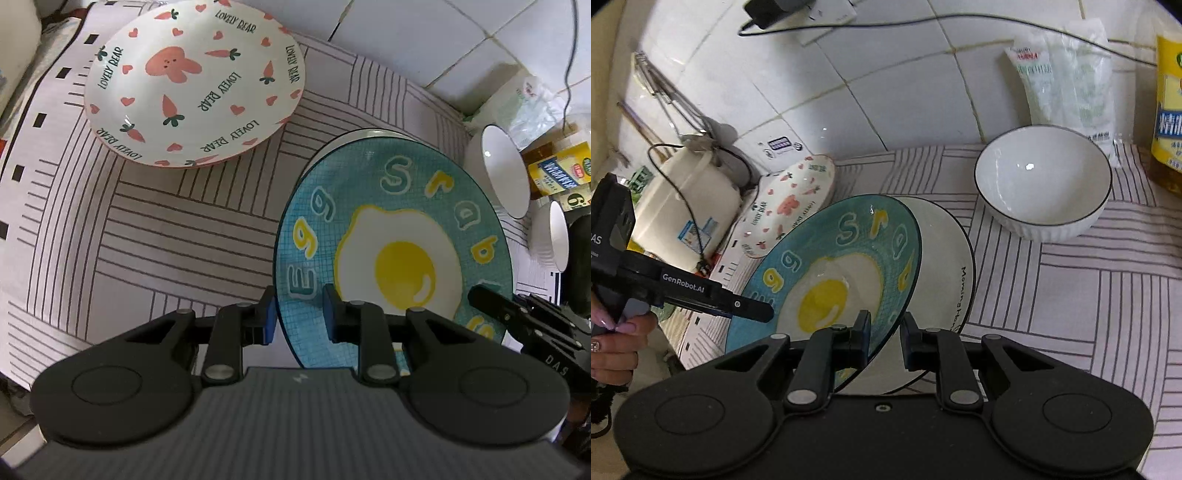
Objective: Organize plates and bowls
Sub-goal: 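Lift the blue egg plate and lower it onto the white sun plate, then open both grippers to release the egg plate on the stack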
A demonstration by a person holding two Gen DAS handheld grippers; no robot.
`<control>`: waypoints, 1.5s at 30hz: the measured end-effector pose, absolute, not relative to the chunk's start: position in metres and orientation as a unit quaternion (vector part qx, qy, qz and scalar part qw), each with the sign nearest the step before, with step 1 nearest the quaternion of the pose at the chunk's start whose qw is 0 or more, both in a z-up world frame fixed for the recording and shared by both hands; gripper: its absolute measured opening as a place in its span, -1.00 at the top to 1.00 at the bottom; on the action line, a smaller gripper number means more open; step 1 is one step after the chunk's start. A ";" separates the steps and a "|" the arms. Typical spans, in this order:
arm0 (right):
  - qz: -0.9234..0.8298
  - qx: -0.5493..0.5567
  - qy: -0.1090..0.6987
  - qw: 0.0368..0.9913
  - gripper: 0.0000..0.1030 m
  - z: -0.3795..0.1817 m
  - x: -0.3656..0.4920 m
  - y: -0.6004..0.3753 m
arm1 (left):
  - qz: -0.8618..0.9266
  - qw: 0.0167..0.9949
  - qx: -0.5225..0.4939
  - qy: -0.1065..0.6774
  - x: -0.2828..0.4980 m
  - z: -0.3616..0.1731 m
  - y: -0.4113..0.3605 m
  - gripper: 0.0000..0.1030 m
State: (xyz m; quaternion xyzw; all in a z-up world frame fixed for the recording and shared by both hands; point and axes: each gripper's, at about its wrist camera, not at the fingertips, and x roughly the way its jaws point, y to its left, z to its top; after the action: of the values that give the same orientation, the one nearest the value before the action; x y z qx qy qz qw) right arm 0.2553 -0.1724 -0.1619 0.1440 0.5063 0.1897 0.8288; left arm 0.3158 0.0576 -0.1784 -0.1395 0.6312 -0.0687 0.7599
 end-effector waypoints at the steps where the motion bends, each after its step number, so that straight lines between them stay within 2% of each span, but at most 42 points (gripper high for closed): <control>1: 0.184 0.141 0.508 0.829 0.59 -0.163 0.255 -0.170 | -0.071 0.759 -0.136 0.633 0.318 -0.180 0.057 0.55; 17: 0.088 0.110 0.530 0.836 0.57 -0.169 0.256 -0.153 | -0.107 0.736 -0.105 0.660 0.339 -0.195 0.046 0.55; 30: 0.027 -0.038 0.521 0.852 0.27 -0.167 0.255 -0.110 | -0.121 0.737 -0.089 0.659 0.336 -0.199 0.038 0.55; 45: -0.007 -0.135 0.492 0.860 0.31 -0.180 0.250 -0.090 | -0.152 0.724 -0.104 0.665 0.342 -0.203 0.044 0.58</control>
State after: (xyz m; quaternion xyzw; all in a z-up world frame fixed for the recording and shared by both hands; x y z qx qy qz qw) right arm 0.2496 -0.0902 -0.1803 -0.1351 0.4923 -0.0067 0.8599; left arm 0.3416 0.0440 -0.2026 -0.1040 0.6653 -0.1516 0.7236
